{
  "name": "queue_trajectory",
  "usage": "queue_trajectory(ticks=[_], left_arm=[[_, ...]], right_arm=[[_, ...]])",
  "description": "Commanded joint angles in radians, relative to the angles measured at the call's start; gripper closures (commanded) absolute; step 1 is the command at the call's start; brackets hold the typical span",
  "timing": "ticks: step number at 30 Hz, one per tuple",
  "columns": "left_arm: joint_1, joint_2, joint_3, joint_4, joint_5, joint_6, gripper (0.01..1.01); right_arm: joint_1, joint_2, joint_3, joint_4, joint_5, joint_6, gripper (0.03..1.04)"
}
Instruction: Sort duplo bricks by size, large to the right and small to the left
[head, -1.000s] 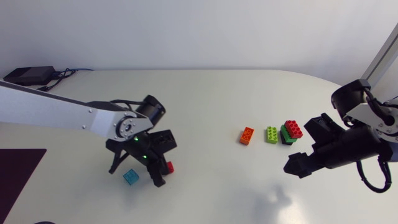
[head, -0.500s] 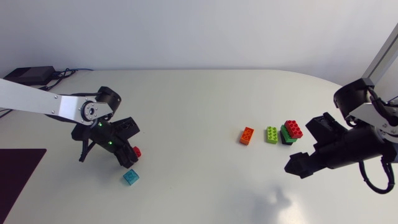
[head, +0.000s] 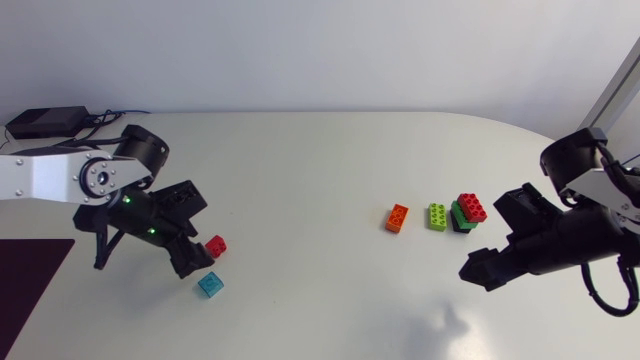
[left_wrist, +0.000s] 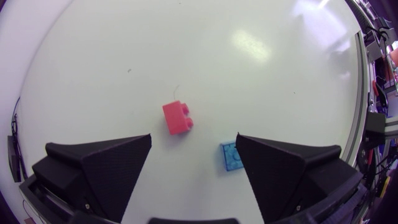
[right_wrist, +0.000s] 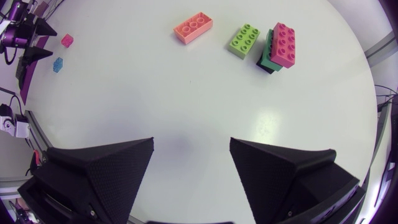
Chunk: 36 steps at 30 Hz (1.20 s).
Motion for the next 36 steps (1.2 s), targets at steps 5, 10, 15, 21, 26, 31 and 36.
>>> queue_trajectory(ticks=[5,10,15,21,26,31,36], left_arm=[[-0.018,-0.025,-0.123,-0.033,0.019,-0.062,0.105],[-0.060,-0.002,-0.157,-0.019,0.040,-0.111,0.121],[-0.082,0.090,-0.139,0.031,0.045,-0.153,0.215],[-0.060,0.150,-0.111,0.079,0.045,-0.167,0.805],[-0.019,0.205,-0.070,0.103,0.045,-0.157,0.834],[0.012,0.274,0.001,0.129,0.045,-0.160,0.843],[0.013,0.311,0.067,0.126,0.045,-0.173,0.820]], right_arm=[[0.008,-0.003,-0.032,-0.012,-0.003,-0.020,0.18],[0.008,-0.005,-0.041,-0.006,-0.003,-0.020,0.18],[0.004,-0.013,-0.041,-0.008,-0.003,-0.020,0.18],[-0.024,-0.025,-0.052,-0.008,-0.003,-0.047,0.18],[-0.032,-0.020,-0.047,-0.006,-0.004,-0.049,0.18],[-0.005,0.015,-0.035,0.035,-0.003,-0.001,0.18],[0.102,0.122,0.036,0.090,0.029,0.106,0.18]])
